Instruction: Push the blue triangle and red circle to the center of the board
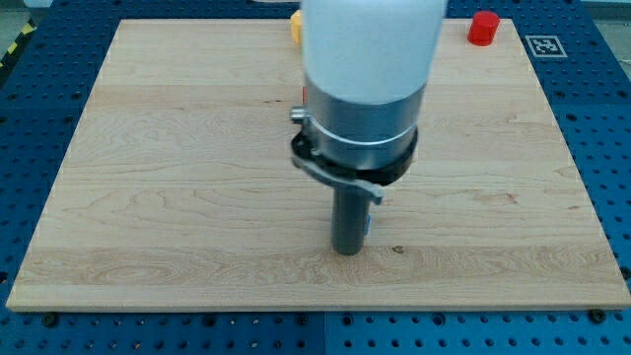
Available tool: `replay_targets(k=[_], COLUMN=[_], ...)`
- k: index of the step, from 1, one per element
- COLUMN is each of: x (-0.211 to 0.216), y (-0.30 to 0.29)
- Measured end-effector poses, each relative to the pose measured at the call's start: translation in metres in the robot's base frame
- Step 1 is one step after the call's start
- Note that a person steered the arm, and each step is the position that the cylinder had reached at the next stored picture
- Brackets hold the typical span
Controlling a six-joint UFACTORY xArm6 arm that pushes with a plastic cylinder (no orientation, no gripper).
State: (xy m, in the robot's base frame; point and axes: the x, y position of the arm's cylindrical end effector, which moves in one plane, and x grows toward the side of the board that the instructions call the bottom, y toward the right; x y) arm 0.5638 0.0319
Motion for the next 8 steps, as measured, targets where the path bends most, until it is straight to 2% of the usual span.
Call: replay_targets(k=[5,6,7,8], x=[-0.111,-0.068,-0.066,-0.134], y=[0.010,0.058,0.167,0.264])
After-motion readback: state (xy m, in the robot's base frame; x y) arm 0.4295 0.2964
